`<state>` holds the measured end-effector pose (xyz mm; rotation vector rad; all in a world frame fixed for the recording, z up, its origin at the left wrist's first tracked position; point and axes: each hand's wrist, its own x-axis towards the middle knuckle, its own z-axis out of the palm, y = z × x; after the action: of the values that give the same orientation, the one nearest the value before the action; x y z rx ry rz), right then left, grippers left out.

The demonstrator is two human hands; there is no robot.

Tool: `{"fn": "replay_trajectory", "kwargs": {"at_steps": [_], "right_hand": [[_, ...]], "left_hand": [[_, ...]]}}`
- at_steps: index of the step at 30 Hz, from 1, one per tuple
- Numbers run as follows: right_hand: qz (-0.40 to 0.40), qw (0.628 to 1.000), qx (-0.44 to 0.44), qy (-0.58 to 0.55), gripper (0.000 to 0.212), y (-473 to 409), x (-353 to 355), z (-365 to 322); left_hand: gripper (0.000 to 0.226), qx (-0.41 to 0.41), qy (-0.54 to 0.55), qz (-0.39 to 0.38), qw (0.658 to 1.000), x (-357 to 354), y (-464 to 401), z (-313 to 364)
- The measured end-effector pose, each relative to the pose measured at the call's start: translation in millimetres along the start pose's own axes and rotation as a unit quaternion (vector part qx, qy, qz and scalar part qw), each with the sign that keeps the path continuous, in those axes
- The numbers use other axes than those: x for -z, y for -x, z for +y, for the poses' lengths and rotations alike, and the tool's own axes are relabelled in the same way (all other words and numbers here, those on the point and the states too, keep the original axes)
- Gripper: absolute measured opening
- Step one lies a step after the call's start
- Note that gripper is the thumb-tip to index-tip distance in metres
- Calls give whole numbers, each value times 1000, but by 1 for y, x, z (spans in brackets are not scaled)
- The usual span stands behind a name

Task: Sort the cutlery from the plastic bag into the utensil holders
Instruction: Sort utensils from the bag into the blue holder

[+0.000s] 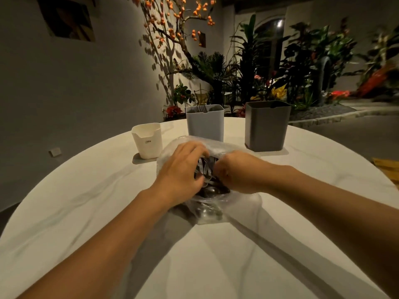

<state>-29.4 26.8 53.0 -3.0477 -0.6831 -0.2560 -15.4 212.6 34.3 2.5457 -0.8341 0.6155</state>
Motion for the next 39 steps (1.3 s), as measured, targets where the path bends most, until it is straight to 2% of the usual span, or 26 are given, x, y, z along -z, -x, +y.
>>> {"fn": "replay_trajectory", "kwargs": {"at_steps": [2, 4, 6, 8, 13, 17, 20, 23, 25, 30, 35, 39], "right_hand": [[-5, 999, -31, -10, 17, -6, -12, -2], [31, 997, -65, 4, 24, -11, -25, -2], [41, 997, -53, -38, 28, -12, -31, -5], [51, 994, -29, -89, 31, -9, -31, -10], [144, 989, -42, -15, 39, 0, -34, -15], [141, 986, -72, -58, 33, 2, -35, -16], [159, 982, -81, -60, 19, 9, -34, -18], [175, 980, -85, -38, 17, 13, -34, -18], [178, 979, -96, -25, 19, 15, -32, -17], [174, 976, -114, -57, 19, 19, -31, -16], [196, 970, -131, -53, 30, 13, -35, -20], [158, 977, -137, -33, 28, 10, -36, -18]], "left_hand": [[42, 16, 15, -6, 1000, -9, 4, 0], [52, 51, -7, -41, 998, -17, 11, -2], [63, 77, -22, -73, 994, -19, 16, -9], [62, 91, -4, -85, 992, -15, 17, -13], [42, 92, 62, -32, 993, -11, 13, -10], [31, 98, 67, 9, 993, -13, 15, -5], [22, 86, 42, 7, 995, -17, 19, -9], [19, 84, 35, -4, 996, -21, 23, -14], [22, 82, 35, -2, 996, -22, 25, -14], [50, 60, 30, -21, 998, -20, 28, -7], [46, 74, 41, -4, 996, -17, 29, -3], [39, 88, 45, 5, 995, -18, 28, -3]]}}
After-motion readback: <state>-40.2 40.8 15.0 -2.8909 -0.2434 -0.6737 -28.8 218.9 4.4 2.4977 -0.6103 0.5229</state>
